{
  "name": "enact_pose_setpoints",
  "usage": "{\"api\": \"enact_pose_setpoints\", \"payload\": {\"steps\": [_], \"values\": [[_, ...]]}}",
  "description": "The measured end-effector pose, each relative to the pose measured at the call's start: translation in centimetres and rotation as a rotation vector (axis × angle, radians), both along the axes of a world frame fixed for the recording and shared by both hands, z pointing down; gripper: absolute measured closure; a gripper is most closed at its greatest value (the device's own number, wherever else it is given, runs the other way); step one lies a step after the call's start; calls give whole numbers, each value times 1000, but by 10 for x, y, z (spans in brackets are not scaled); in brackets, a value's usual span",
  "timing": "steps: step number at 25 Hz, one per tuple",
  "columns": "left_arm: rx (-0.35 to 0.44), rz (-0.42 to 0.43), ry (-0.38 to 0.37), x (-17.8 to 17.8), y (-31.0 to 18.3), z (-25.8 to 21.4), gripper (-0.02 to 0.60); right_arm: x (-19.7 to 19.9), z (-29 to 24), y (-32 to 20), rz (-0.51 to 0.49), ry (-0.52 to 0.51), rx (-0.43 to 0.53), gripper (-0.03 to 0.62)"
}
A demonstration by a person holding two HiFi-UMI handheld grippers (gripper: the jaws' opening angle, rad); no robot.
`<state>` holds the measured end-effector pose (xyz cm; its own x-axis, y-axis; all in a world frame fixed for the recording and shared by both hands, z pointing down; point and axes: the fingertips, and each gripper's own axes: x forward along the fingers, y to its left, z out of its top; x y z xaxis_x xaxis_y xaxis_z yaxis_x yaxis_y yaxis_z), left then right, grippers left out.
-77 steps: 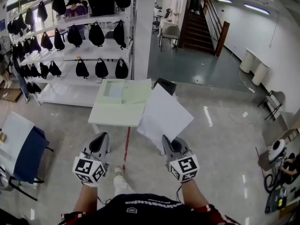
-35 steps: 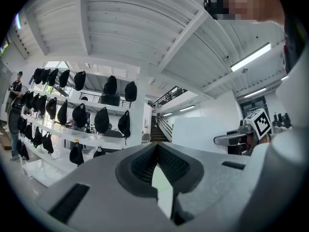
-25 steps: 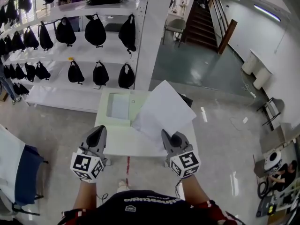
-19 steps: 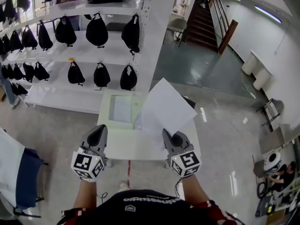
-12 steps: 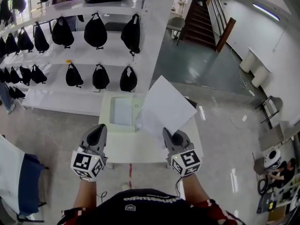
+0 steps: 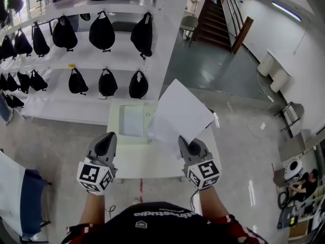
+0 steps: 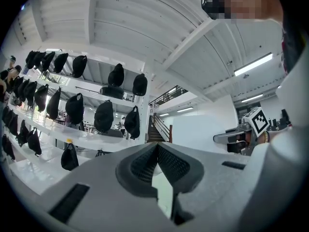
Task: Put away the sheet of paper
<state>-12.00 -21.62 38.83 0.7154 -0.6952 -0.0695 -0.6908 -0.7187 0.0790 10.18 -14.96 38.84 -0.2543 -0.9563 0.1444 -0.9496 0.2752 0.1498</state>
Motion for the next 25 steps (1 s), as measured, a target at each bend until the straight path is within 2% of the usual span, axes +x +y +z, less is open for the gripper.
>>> {"api": "enact_pose_setpoints", "payload": {"steps": [10, 25], "values": [[-15, -56, 2, -7, -10, 5, 578, -1, 8, -26, -51, -10, -18, 591], [-15, -197, -27, -8, -56, 5, 578, 3, 42, -120, -201, -16, -70, 591]]}}
